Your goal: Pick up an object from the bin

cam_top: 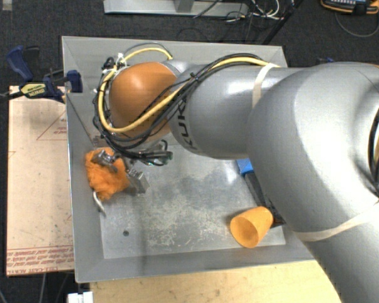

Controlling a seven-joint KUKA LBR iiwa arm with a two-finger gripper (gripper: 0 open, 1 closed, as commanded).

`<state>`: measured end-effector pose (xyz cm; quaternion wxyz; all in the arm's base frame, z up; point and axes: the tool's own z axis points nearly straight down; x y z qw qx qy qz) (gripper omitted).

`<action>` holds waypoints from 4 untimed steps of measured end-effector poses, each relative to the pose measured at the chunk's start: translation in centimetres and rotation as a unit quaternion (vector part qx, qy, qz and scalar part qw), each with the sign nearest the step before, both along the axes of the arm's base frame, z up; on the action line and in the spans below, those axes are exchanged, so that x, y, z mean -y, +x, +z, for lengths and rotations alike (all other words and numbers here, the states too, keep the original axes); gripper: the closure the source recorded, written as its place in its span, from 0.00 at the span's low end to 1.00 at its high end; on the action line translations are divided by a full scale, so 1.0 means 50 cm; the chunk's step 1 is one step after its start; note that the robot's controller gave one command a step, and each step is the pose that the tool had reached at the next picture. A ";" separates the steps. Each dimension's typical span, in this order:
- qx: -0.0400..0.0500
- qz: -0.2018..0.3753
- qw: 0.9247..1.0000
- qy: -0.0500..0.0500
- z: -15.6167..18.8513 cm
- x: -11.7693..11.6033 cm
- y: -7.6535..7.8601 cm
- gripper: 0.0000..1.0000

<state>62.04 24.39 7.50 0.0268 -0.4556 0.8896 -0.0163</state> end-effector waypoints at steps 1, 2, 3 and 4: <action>0.007 0.030 1.000 0.005 0.005 -0.017 0.011 1.00; 0.007 0.030 1.000 0.005 0.005 -0.017 0.011 1.00; 0.015 0.035 0.999 0.008 0.006 -0.010 0.000 1.00; 0.015 0.043 0.999 0.009 0.005 0.005 0.003 1.00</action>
Offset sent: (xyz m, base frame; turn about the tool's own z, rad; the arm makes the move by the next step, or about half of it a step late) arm 0.0000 0.0000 0.0000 0.0000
